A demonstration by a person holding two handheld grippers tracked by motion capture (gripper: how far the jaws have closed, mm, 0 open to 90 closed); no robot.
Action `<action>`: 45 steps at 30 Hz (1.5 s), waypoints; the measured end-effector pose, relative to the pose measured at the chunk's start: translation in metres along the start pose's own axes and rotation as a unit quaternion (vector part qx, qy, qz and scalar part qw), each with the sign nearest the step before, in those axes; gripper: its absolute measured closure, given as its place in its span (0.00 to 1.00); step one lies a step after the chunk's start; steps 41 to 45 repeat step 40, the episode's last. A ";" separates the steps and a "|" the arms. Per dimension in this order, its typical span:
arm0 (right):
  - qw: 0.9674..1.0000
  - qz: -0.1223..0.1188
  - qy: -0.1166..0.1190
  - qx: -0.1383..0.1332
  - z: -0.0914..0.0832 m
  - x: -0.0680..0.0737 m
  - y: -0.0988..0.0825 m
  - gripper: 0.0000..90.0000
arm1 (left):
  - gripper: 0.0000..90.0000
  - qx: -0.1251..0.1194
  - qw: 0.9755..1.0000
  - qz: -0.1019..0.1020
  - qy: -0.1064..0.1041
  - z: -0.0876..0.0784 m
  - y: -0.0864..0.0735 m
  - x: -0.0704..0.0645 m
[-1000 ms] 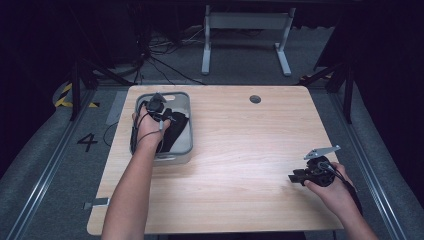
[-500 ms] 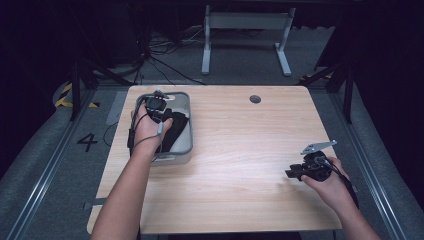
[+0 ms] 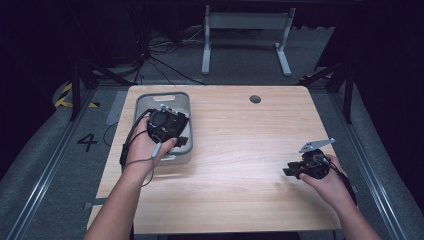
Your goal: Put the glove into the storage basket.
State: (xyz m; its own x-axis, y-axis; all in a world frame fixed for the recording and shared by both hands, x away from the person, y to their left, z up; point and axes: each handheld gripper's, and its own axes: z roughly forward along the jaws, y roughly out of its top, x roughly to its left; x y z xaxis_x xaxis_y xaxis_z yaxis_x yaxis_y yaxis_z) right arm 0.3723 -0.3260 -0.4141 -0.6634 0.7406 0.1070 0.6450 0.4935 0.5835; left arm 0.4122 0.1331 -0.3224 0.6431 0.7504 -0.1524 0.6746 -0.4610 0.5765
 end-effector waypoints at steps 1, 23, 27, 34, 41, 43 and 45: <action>1.000 0.000 0.003 -0.003 0.000 0.000 0.000 0.71 | 0.46 -0.002 1.000 0.006 -0.004 -0.001 -0.002 -0.003; 0.999 -0.030 0.028 -0.019 0.012 -0.016 -0.017 0.65 | 0.42 -0.046 0.996 0.052 -0.064 0.015 -0.079 -0.029; 0.999 -0.036 0.028 -0.021 0.016 -0.019 -0.022 0.64 | 0.41 -0.038 0.996 0.048 -0.061 0.030 -0.097 -0.025; 0.998 -0.044 0.012 -0.033 0.019 -0.023 -0.026 0.60 | 0.41 -0.017 0.997 0.039 -0.057 0.065 -0.111 -0.012; 0.999 -0.027 0.010 -0.034 0.020 -0.028 -0.028 0.56 | 0.36 -0.007 0.998 0.040 -0.043 0.073 -0.114 -0.008; 0.999 -0.027 0.010 -0.034 0.020 -0.028 -0.028 0.56 | 0.36 -0.007 0.998 0.040 -0.043 0.073 -0.114 -0.008; 0.999 -0.027 0.010 -0.034 0.020 -0.028 -0.028 0.56 | 0.36 -0.007 0.998 0.040 -0.043 0.073 -0.114 -0.008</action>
